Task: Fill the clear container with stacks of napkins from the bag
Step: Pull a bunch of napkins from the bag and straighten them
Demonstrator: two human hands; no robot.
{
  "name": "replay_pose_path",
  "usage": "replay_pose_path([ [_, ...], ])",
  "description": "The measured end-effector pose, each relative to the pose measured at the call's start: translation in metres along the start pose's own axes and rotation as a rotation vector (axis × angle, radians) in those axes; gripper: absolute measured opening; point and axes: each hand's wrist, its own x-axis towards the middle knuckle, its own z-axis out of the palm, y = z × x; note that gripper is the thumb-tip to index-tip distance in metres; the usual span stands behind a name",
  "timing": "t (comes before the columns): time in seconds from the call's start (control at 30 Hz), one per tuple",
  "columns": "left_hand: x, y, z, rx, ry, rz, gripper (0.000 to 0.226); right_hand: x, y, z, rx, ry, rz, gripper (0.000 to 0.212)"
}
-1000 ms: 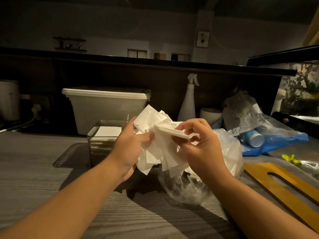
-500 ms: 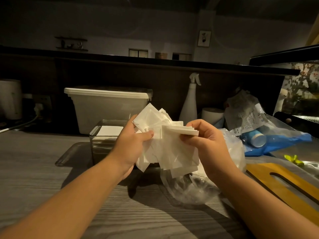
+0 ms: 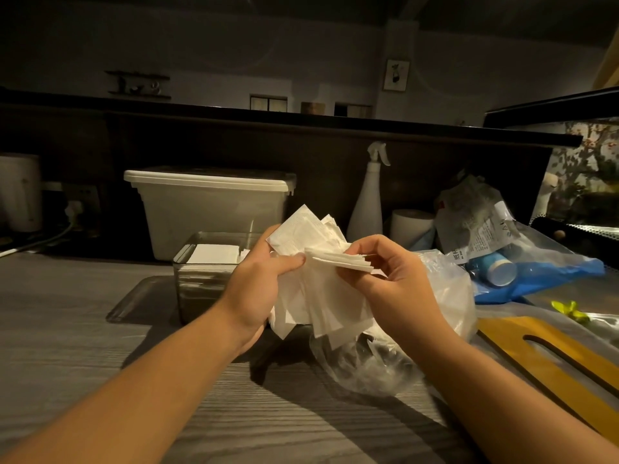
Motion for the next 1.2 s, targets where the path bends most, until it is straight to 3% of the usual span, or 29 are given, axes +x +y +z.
replay_pose_path([
  [0.2,0.001,-0.006,-0.003,0.073,-0.072,0.026,0.054,0.001,0.003,-0.001,-0.016,0.021,0.016,0.009],
  [0.3,0.002,-0.012,-0.002,0.162,-0.066,0.089,0.068,0.001,0.004,0.000,-0.029,0.011,0.043,0.020],
  [0.47,0.004,-0.014,-0.004,0.156,-0.018,0.121,0.066,0.002,0.004,-0.001,0.024,-0.059,0.133,0.035],
  [0.67,0.006,-0.013,-0.008,0.164,0.032,0.080,0.066,-0.002,0.005,0.001,-0.108,-0.082,-0.076,0.021],
  [0.93,0.002,-0.002,-0.003,-0.022,0.093,-0.046,0.019,-0.003,0.006,0.001,-0.067,-0.043,-0.031,0.036],
  [1.2,0.004,0.001,-0.004,-0.056,0.211,-0.109,0.015,0.003,0.003,-0.004,0.042,0.032,0.185,0.051],
])
